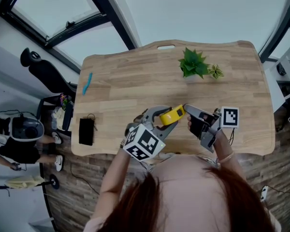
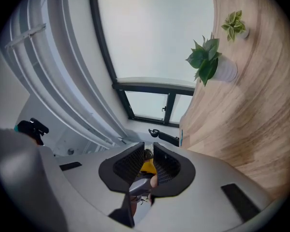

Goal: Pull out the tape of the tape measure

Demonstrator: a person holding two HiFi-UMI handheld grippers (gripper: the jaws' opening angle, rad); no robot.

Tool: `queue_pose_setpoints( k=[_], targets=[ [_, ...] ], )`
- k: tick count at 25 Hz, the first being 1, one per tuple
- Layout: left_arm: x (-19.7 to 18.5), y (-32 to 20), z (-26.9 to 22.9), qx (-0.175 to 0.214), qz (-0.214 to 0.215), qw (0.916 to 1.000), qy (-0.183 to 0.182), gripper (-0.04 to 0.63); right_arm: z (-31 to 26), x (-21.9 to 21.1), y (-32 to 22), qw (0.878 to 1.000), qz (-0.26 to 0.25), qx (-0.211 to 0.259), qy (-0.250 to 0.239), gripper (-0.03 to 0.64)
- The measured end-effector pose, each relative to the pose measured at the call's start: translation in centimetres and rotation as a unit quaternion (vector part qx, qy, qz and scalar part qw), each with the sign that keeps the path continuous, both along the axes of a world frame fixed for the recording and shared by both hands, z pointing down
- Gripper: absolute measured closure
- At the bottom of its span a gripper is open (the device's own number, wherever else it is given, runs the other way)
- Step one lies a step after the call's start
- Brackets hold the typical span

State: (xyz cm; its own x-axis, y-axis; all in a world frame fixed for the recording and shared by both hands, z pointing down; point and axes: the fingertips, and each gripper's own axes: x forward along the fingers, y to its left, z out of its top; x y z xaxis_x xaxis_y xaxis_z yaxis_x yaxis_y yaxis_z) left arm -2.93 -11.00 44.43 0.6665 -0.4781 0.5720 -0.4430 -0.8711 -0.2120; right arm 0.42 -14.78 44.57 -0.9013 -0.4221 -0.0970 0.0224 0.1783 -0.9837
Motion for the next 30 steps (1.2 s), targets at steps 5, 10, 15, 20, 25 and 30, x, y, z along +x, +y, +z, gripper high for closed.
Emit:
queue_pose_setpoints(
  k=[5, 10, 15, 20, 25, 30],
  targets=[
    [0.2, -0.1, 0.0, -0.002, -0.014, 0.9998, 0.016, 0.428, 0.1, 0.2, -0.3, 1.0, 0.005, -0.003, -0.007, 0.563],
    [0.3, -0.4, -0.4, -0.003, -0.043, 0.9979, 0.047, 0.428, -0.6, 0.6, -0.8, 0.999, 0.031, 0.004, -0.014, 0.563],
    [-0.1, -0.9, -0.8, -0.001, -0.083, 0.9935, 0.078, 0.428, -1.4, 1.7, -1.3, 0.996, 0.067, 0.051, 0.028, 0.568],
    [-0.6, -1.1, -1.1, -0.003, -0.127, 0.9859, 0.109, 0.428, -1.8, 3.1, -1.7, 0.983, 0.098, 0.112, 0.107, 0.597],
    [-1.1, -1.2, -2.0, 0.001, -0.168, 0.975, 0.145, 0.428, -1.8, 4.4, -1.9, 0.964, 0.121, 0.15, 0.183, 0.6],
    [-1.8, -1.3, -3.7, 0.017, -0.202, 0.9616, 0.185, 0.428, -1.9, 5.5, -1.8, 0.929, 0.145, 0.195, 0.279, 0.609]
  ],
)
